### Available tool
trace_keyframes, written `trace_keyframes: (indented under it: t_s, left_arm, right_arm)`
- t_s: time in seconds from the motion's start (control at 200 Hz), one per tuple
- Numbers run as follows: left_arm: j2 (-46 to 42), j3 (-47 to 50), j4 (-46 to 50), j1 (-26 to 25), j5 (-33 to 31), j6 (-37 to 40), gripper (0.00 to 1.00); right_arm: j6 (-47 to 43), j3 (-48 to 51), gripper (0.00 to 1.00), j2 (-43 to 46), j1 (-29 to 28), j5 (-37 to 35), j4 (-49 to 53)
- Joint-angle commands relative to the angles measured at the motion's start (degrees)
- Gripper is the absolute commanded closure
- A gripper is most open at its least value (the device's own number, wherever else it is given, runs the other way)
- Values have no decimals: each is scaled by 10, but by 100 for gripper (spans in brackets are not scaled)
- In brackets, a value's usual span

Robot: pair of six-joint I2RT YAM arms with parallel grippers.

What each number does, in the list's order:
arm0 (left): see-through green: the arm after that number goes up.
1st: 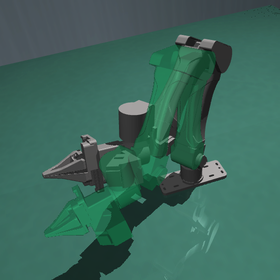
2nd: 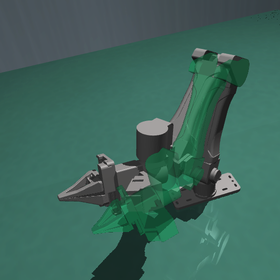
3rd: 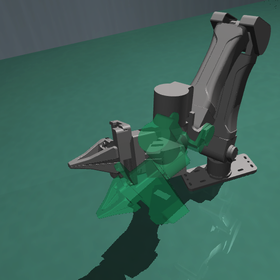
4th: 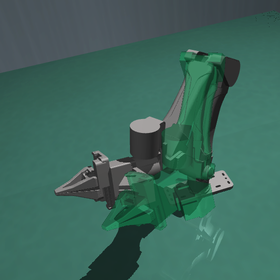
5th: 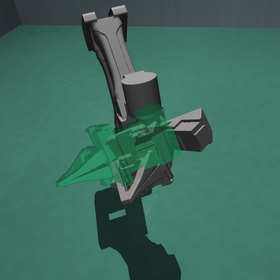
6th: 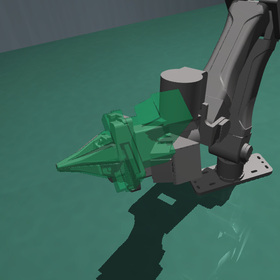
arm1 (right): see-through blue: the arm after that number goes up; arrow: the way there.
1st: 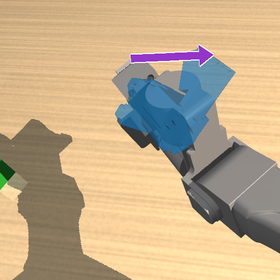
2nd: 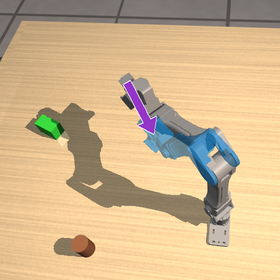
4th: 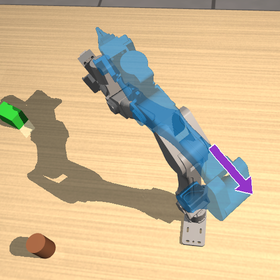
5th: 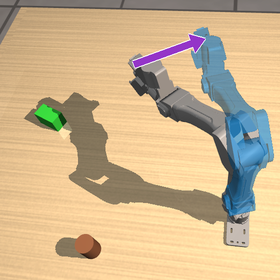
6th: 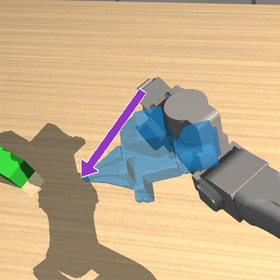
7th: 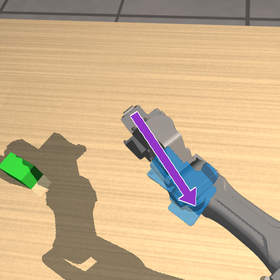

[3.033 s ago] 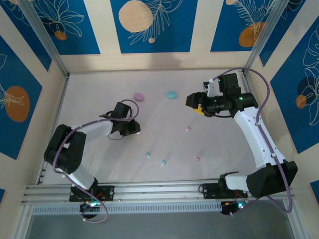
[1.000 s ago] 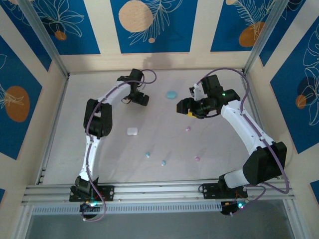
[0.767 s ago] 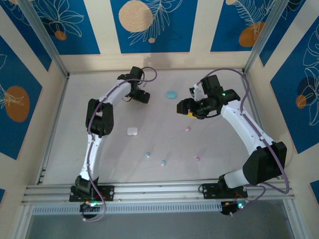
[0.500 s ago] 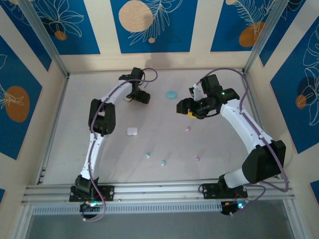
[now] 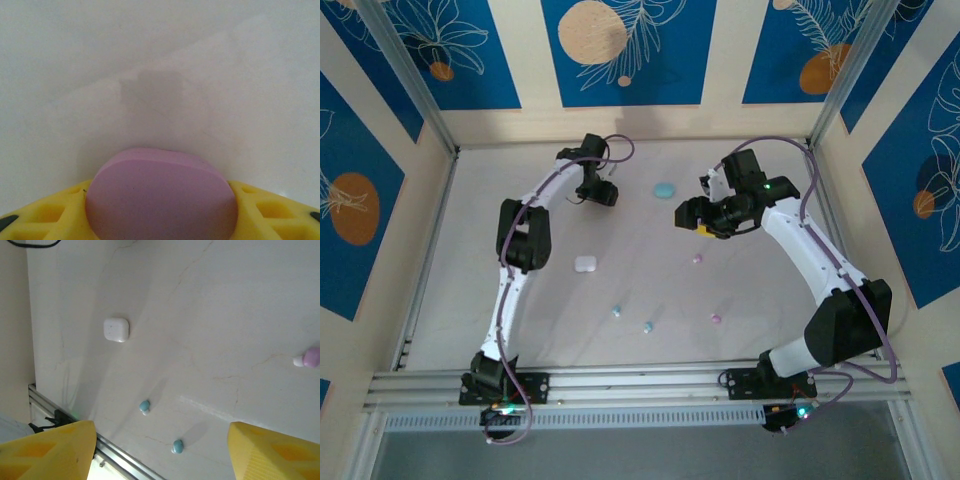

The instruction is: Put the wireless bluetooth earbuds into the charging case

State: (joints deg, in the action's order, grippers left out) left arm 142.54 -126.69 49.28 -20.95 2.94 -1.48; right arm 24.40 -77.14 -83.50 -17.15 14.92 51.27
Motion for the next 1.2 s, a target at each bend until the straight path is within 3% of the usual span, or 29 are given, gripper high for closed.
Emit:
trace_keyframes:
  t_s: [0.0, 0.34, 0.54, 0.925, 1.195]
  left_arm:
    - [-67, 75, 14, -35, 40, -40, 45]
    - [-196, 338, -101, -159, 28, -187, 44]
    - [-235, 425, -145, -217, 8, -248, 41]
    - [-377, 436, -148, -214, -33, -218, 20]
    - [-594, 610, -296, -166, -77, -262, 18]
  right_arm:
    - [-13, 5, 30, 9, 10, -22, 5]
    - [-4, 116, 29, 122, 53, -60, -60]
    - [-37, 156, 29, 157, 58, -49, -87]
    - [-152, 245, 29, 181, 21, -39, -202]
    - [-282, 283, 29, 107, -114, -98, -285]
